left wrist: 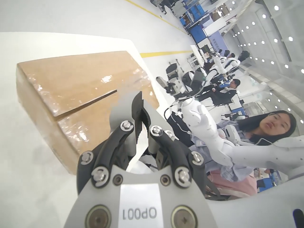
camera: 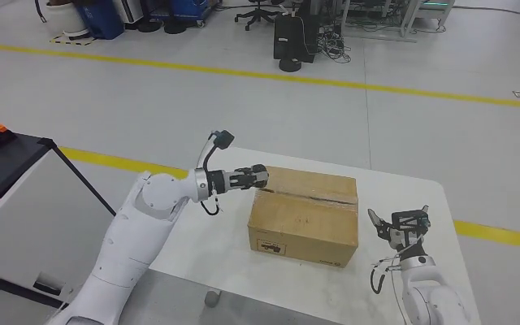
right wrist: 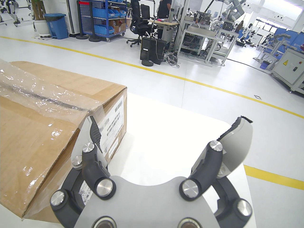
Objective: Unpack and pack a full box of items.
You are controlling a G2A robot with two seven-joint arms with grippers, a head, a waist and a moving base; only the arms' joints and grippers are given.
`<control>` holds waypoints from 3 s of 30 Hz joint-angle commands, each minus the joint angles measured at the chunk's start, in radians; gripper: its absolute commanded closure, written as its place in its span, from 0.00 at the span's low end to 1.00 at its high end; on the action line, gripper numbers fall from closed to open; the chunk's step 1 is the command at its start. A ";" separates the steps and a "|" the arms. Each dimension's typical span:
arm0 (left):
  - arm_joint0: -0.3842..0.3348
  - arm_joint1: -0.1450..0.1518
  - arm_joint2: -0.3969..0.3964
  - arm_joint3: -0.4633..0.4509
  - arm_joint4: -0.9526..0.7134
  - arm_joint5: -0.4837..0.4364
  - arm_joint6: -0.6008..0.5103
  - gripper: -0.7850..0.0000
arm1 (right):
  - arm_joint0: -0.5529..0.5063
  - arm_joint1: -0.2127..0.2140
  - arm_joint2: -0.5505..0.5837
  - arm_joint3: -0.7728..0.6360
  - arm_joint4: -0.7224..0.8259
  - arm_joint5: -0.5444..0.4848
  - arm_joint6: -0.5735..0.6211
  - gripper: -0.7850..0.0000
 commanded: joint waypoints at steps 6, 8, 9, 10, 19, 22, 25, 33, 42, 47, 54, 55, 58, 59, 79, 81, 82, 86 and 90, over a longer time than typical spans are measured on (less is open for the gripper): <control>-0.054 -0.004 0.027 -0.086 -0.071 0.076 -0.058 1.00 | 0.000 0.000 0.000 0.000 0.000 0.000 0.000 0.00; -0.077 -0.007 0.042 -0.090 -0.093 0.094 -0.069 1.00 | 0.000 0.000 0.000 0.000 0.000 0.000 0.000 0.00; -0.090 -0.009 0.049 -0.088 -0.110 0.101 -0.078 1.00 | 0.000 0.000 0.000 0.000 0.000 0.000 0.000 0.00; -0.106 -0.011 0.056 -0.087 -0.112 0.102 -0.087 1.00 | 0.000 0.000 0.000 0.000 0.000 0.000 0.000 0.00; -0.210 -0.031 0.115 -0.007 -0.198 0.137 -0.089 1.00 | -0.008 0.000 0.015 -0.010 0.012 -0.027 -0.020 0.00; -0.238 -0.039 0.137 0.006 -0.249 0.133 -0.110 1.00 | -0.034 0.001 0.042 -0.032 0.031 -0.056 -0.057 0.00; -0.261 -0.046 0.155 0.016 -0.278 0.125 -0.115 1.00 | -0.063 0.003 0.063 -0.056 0.021 -0.097 -0.081 0.00; -0.315 -0.061 0.175 0.039 -0.319 0.150 -0.061 1.00 | -0.122 0.003 0.035 -0.132 -0.052 -0.159 -0.132 0.00; -0.325 -0.066 0.178 0.054 -0.353 0.166 -0.039 1.00 | -0.126 -0.004 -0.046 -0.169 -0.167 -0.118 -0.179 0.00; -0.325 -0.066 0.178 0.054 -0.353 0.166 -0.039 1.00 | -0.126 -0.008 -0.059 -0.164 -0.190 -0.072 -0.208 0.00; -0.325 -0.066 0.178 0.054 -0.353 0.166 -0.039 1.00 | -0.126 -0.008 -0.059 -0.164 -0.190 -0.072 -0.208 0.00; -0.325 -0.066 0.178 0.054 -0.353 0.166 -0.039 1.00 | -0.126 -0.008 -0.059 -0.164 -0.190 -0.072 -0.208 0.00; -0.325 -0.066 0.178 0.054 -0.353 0.166 -0.039 1.00 | -0.126 -0.008 -0.059 -0.164 -0.190 -0.072 -0.208 0.00; -0.325 -0.066 0.178 0.054 -0.353 0.166 -0.039 1.00 | -0.123 -0.009 -0.064 -0.167 -0.198 -0.071 -0.204 0.00; -0.325 -0.066 0.178 0.054 -0.353 0.166 -0.039 1.00 | -0.121 -0.042 -0.268 -0.244 -0.301 0.140 -0.226 0.00; -0.325 -0.066 0.178 0.054 -0.353 0.166 -0.039 1.00 | -0.107 -0.047 -0.288 -0.249 -0.301 0.173 -0.212 0.00; -0.325 -0.066 0.178 0.054 -0.353 0.166 -0.039 1.00 | -0.098 -0.050 -0.298 -0.250 -0.302 0.185 -0.201 0.00; -0.325 -0.066 0.178 0.054 -0.353 0.166 -0.039 1.00 | -0.052 -0.060 -0.332 -0.241 -0.333 0.240 -0.161 0.00; -0.325 -0.066 0.178 0.054 -0.353 0.166 -0.039 1.00 | -0.020 -0.068 -0.363 -0.235 -0.346 0.261 -0.137 0.00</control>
